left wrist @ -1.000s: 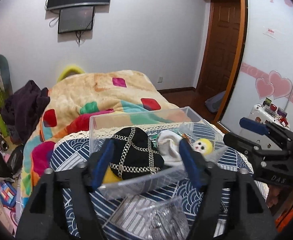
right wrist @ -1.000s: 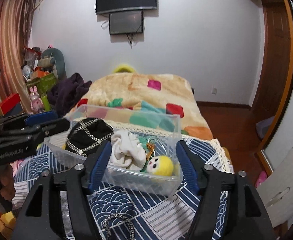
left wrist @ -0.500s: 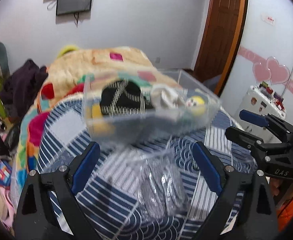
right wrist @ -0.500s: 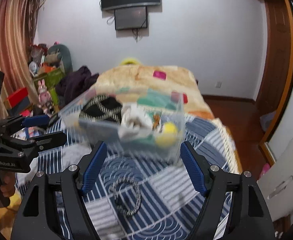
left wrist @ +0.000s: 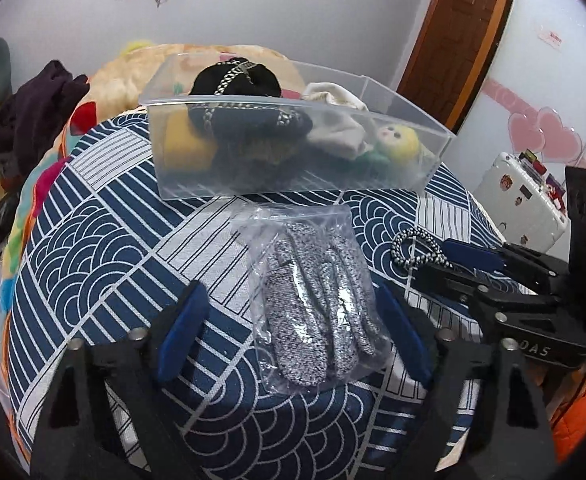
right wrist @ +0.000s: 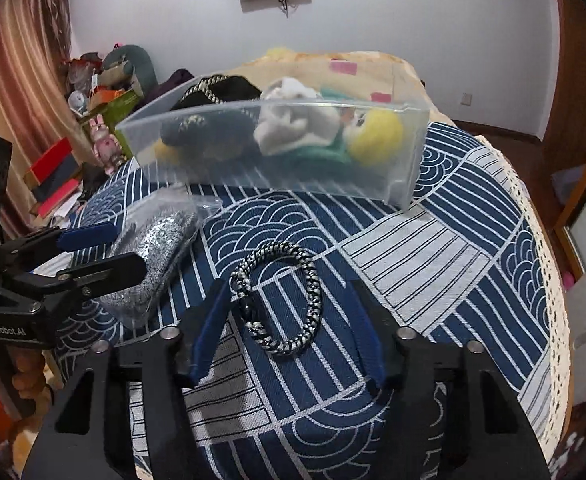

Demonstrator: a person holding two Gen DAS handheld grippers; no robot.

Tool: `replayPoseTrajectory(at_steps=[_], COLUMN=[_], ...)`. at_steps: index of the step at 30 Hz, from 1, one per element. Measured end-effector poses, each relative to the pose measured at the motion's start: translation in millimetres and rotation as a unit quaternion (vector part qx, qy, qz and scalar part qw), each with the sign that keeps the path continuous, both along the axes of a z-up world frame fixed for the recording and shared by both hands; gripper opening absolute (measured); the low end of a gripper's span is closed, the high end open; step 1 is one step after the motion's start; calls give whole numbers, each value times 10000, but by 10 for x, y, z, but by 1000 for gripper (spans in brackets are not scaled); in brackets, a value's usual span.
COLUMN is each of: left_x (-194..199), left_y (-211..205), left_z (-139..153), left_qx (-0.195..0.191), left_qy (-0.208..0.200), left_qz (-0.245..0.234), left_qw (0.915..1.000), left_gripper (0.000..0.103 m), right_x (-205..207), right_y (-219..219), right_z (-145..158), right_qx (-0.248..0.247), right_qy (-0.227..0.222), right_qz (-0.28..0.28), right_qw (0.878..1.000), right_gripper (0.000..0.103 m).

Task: Organize soft objects
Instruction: 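Grasp the bagged grey glove with the left tool while the right tool grasps the braided bracelet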

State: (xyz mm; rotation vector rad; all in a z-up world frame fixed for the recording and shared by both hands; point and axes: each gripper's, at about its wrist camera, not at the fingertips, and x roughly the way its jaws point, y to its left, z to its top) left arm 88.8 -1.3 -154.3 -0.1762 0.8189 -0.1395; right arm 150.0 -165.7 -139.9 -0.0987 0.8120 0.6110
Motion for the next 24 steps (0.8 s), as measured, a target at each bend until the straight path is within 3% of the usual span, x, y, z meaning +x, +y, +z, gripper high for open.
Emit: replayPoseTrajectory(at_steps=[4,7,10,17,24], left_x=[-9,-30,-60,-122,-143], left_y=[-28,-42,-51,-16,57], left_z=[14,29,58,205,530], left_qx=[-124,-138,-141,-159,-97], left_qy=[-10,-47,-103,-289,-724], left_qz=[-232,-321,-374,-357,-254], left_qw=[9997,9994,9991,9988,9970], left_gripper=[52,38,28,24,23], right_x=[-13,-4,5,-57,-55], right_y=[14,-2,5,-71,-127], right_z=[-6,-8,-5,147,376], right_qx=[-65,-25,36,166,319], right_qy=[-68,-46,-64,-365,-718], right_qz=[51,81,93,-1,-105], right_qw=[9999,10000,9999,9992,9969], right_gripper=[28,12,10,9,9])
